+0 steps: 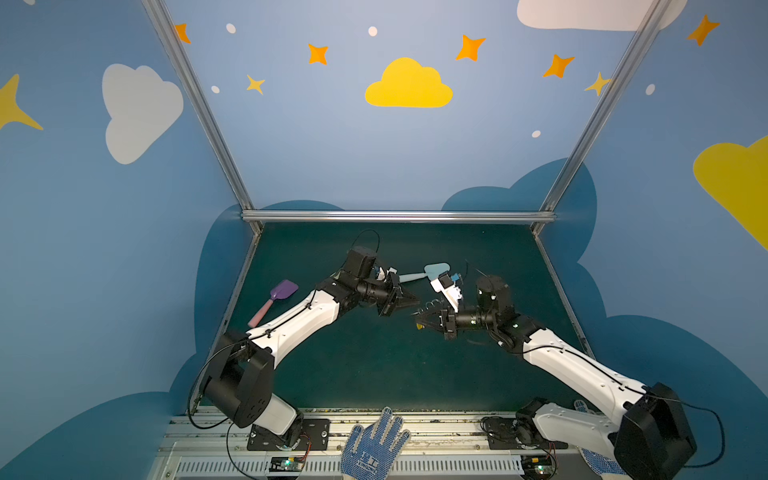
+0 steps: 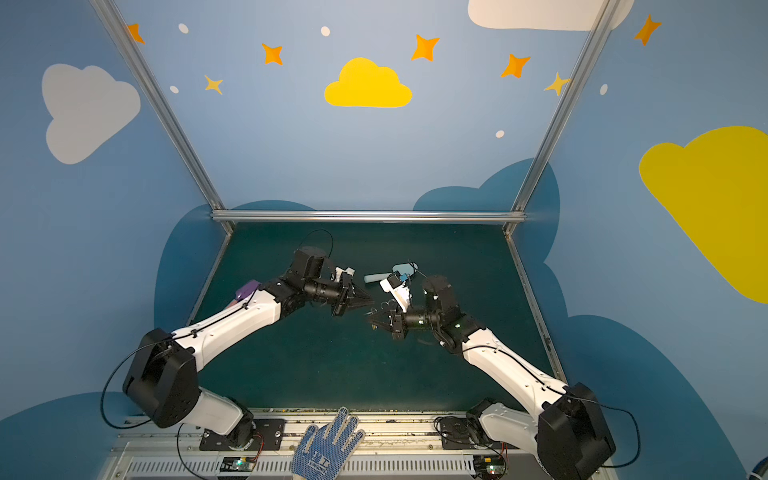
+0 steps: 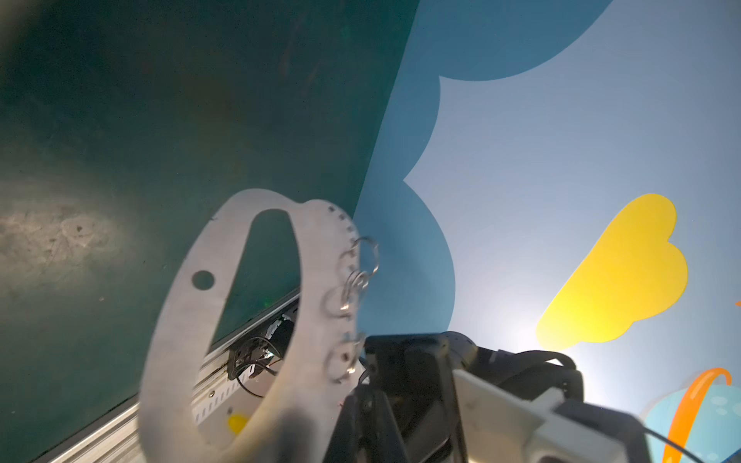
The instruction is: Put the keys on the keyring
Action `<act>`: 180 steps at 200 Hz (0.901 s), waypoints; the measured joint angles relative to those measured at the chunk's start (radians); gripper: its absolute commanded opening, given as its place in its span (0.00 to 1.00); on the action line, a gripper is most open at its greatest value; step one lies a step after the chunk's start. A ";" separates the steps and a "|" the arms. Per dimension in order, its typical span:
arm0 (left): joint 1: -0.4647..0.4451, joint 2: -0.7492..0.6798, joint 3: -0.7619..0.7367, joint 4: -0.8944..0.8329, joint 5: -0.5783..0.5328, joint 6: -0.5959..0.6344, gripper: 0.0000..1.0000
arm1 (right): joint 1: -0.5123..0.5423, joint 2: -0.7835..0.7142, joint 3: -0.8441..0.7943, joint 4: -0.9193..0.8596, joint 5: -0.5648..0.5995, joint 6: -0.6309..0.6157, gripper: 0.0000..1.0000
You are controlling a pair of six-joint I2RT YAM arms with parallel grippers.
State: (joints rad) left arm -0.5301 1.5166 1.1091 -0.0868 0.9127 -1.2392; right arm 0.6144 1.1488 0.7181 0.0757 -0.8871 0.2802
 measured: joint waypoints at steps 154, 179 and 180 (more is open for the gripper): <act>0.058 -0.153 0.024 -0.097 -0.017 0.223 0.32 | -0.046 -0.003 -0.013 0.228 -0.214 0.175 0.00; 0.045 -0.163 0.030 -0.170 -0.053 0.298 0.34 | -0.048 0.021 -0.002 0.236 -0.216 0.176 0.00; 0.045 -0.163 0.031 -0.172 -0.055 0.301 0.34 | -0.048 0.022 -0.002 0.236 -0.217 0.176 0.00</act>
State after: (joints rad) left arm -0.4854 1.3537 1.1397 -0.2588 0.8581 -0.9382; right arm 0.5663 1.1706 0.7162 0.3115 -1.1038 0.4561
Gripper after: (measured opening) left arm 0.325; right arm 0.050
